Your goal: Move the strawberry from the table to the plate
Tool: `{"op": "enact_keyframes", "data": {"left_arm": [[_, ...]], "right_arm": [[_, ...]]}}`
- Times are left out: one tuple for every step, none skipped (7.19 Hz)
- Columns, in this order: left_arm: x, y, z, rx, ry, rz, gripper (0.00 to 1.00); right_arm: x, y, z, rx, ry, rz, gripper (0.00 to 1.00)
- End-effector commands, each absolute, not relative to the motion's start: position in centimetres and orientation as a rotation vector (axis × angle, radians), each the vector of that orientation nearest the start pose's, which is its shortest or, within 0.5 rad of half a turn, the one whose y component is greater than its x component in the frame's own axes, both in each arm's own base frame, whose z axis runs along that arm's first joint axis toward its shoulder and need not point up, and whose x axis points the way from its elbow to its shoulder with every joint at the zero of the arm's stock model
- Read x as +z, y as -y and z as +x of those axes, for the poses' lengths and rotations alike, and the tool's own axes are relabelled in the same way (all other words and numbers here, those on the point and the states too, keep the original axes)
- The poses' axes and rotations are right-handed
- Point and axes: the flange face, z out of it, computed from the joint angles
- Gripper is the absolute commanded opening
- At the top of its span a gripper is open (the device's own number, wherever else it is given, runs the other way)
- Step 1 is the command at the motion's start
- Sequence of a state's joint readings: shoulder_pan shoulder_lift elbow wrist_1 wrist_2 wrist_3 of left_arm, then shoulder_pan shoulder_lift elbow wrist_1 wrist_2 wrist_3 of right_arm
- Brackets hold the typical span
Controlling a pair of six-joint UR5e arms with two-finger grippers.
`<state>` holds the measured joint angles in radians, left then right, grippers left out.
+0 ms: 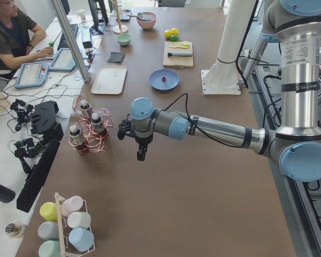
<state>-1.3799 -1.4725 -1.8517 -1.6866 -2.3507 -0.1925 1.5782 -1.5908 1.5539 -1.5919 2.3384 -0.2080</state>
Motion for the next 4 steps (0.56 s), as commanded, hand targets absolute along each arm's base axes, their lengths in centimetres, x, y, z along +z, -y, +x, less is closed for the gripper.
{"op": "enact_keyframes", "data": {"left_arm": [[54.82,46.53,1.69,0.106,-0.799,0.158,0.97],[55.17,46.31,1.50,0.102,-0.798,0.153,0.97],[55.25,46.31,1.36,0.098,-0.797,0.152,0.97],[55.47,46.27,1.35,0.095,-0.797,0.147,0.97]], "right_arm": [[67.91,47.86,6.98,-0.166,0.772,0.030,1.00],[67.97,47.79,6.97,-0.165,0.774,0.029,1.00],[67.97,47.85,6.97,-0.163,0.774,0.029,1.00],[68.19,47.87,6.97,-0.162,0.774,0.024,1.00]]}}
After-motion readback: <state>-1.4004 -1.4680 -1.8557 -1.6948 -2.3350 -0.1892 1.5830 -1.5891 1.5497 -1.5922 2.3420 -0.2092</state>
